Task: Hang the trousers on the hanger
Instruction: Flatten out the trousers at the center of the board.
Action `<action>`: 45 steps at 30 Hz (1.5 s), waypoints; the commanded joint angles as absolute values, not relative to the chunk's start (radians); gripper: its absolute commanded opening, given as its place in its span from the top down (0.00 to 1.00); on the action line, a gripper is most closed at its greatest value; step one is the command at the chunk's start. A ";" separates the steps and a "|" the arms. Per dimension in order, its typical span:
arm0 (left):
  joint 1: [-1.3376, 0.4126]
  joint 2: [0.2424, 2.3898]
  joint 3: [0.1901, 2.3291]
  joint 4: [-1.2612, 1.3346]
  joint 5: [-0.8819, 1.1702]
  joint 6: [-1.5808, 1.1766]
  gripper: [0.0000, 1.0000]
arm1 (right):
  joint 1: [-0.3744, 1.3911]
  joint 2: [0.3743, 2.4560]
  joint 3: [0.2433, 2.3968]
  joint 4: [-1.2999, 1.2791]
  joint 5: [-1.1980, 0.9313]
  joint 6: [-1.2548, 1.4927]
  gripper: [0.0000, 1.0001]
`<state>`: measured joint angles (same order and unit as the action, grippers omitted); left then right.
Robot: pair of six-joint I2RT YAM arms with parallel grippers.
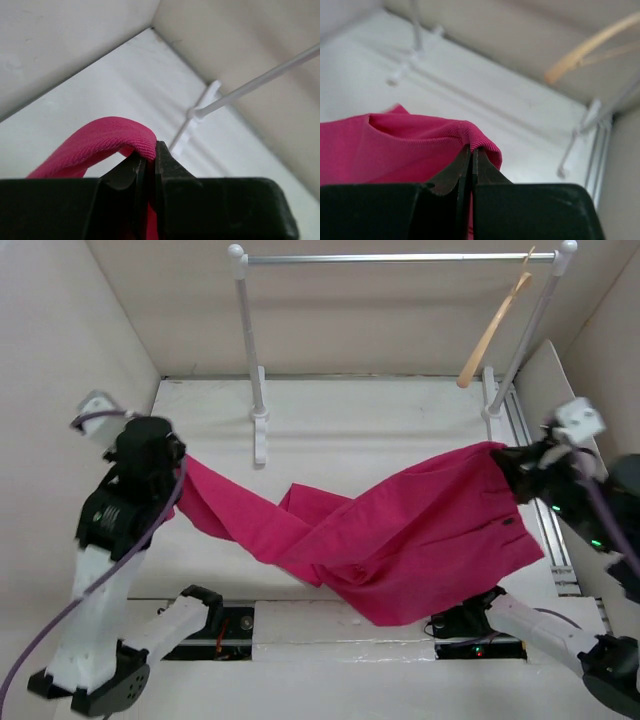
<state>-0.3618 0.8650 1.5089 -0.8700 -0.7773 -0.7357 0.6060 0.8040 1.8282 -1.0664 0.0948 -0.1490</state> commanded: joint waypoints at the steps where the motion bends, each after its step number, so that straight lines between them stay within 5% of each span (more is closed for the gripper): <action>1: -0.359 1.043 1.439 -0.793 -0.789 -0.593 1.00 | 0.627 0.836 1.613 -0.941 0.487 -0.106 1.00; 6: -0.167 1.395 1.439 -0.563 -0.502 -0.476 1.00 | 0.487 0.891 1.366 -0.652 0.582 -0.106 1.00; 11: -0.140 1.695 1.788 -0.549 -0.369 -0.511 0.97 | 0.008 1.064 1.194 -0.390 0.256 -0.084 1.00; 12: -0.140 1.762 1.836 -0.546 -0.333 -0.503 0.54 | -0.047 1.154 1.196 -0.373 0.232 -0.048 1.00; 13: -0.140 1.794 1.870 -0.567 -0.280 -0.494 0.29 | -0.089 1.202 1.203 -0.356 0.182 -0.035 0.87; 15: -0.158 1.850 1.950 -0.636 -0.222 -0.486 0.12 | -0.153 1.302 1.270 -0.350 0.103 -0.025 0.54; 16: -0.172 1.839 1.875 -0.647 -0.227 -0.479 0.10 | -0.153 1.404 1.314 -0.383 0.025 -0.028 0.32; 20: -0.204 1.585 1.405 -0.470 -0.165 -0.500 0.13 | -0.097 1.457 1.370 -0.490 -0.080 -0.072 0.26; 22: -0.204 1.380 1.236 -0.419 -0.166 -0.540 0.25 | -0.026 1.399 1.264 -0.459 -0.107 -0.060 0.27; 24: -0.204 1.199 1.038 -0.407 -0.091 -0.545 0.50 | 0.064 1.292 1.192 -0.422 -0.123 -0.057 0.38; 26: -0.213 1.108 0.891 -0.462 -0.007 -0.560 0.75 | 0.136 1.193 1.094 -0.420 -0.187 -0.055 0.90; 27: -0.213 1.022 0.838 -0.481 0.039 -0.567 0.84 | 0.176 1.158 1.057 -0.417 -0.218 -0.057 1.00; 29: -0.302 0.947 0.752 -0.525 0.029 -0.618 0.96 | 0.329 1.105 0.961 -0.437 -0.247 -0.054 1.00; 30: -0.386 0.896 0.773 -0.528 -0.030 -0.642 0.85 | 0.383 1.056 0.933 -0.440 -0.236 -0.046 1.00; 34: -0.700 1.075 0.859 -0.564 -0.052 -0.779 0.72 | 0.564 1.003 0.859 -0.483 -0.195 -0.006 0.97; 36: -0.944 1.171 0.883 -0.563 -0.158 -0.898 0.60 | 0.580 0.997 0.836 -0.531 -0.152 -0.006 0.82; 37: -1.000 1.202 0.888 -0.561 -0.172 -0.935 0.56 | 0.566 0.994 0.827 -0.544 -0.141 -0.006 0.60; 40: -1.126 1.272 0.852 -0.523 -0.166 -1.041 0.50 | 0.474 0.962 0.795 -0.592 -0.195 -0.003 0.38; 45: -1.180 1.348 0.807 -0.482 -0.150 -1.058 0.46 | 0.372 0.887 0.726 -0.623 -0.196 -0.002 0.30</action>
<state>-1.1728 1.3289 0.8135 -0.4950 -0.1154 -0.9878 0.4122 0.9321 0.7456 -0.5961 -0.1871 -0.0109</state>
